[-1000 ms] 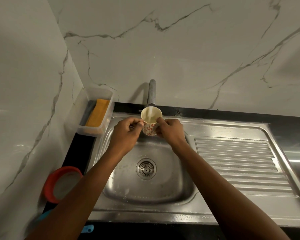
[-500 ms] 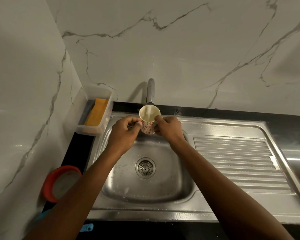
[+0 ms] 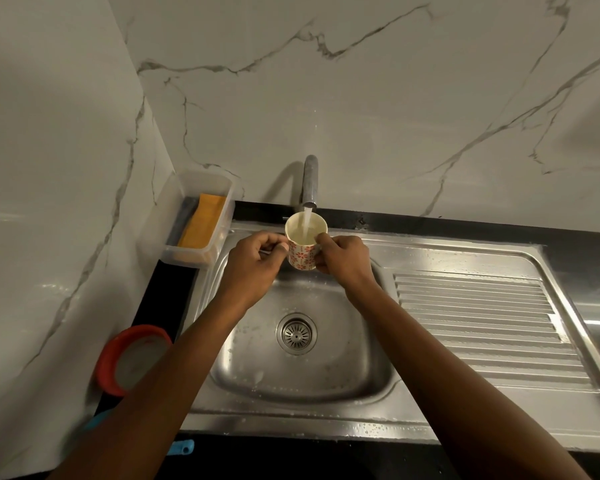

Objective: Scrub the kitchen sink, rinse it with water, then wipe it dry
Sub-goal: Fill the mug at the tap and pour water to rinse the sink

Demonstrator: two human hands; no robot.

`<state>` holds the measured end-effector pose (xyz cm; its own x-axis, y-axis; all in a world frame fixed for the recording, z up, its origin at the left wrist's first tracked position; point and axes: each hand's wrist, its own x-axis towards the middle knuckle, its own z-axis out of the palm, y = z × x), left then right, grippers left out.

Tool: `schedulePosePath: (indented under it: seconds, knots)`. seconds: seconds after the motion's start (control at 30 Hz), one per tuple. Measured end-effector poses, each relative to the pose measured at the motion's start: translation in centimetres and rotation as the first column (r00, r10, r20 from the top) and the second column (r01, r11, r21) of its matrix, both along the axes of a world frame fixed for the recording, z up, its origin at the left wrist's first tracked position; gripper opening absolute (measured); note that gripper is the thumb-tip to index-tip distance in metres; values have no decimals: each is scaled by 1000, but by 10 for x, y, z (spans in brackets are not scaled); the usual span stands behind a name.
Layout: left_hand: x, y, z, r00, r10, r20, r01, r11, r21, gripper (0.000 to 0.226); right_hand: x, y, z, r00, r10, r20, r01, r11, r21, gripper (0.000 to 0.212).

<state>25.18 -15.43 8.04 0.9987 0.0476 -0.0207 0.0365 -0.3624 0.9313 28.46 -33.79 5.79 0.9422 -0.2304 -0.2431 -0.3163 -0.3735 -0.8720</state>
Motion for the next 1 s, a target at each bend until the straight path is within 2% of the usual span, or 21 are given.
schedulePosePath:
  seconds: [1.0]
  knots:
    - [-14,7,-7,999,41,-22,-41,999,-21,13,-7,3,8,1000,-23,-5,24,1000,9,39]
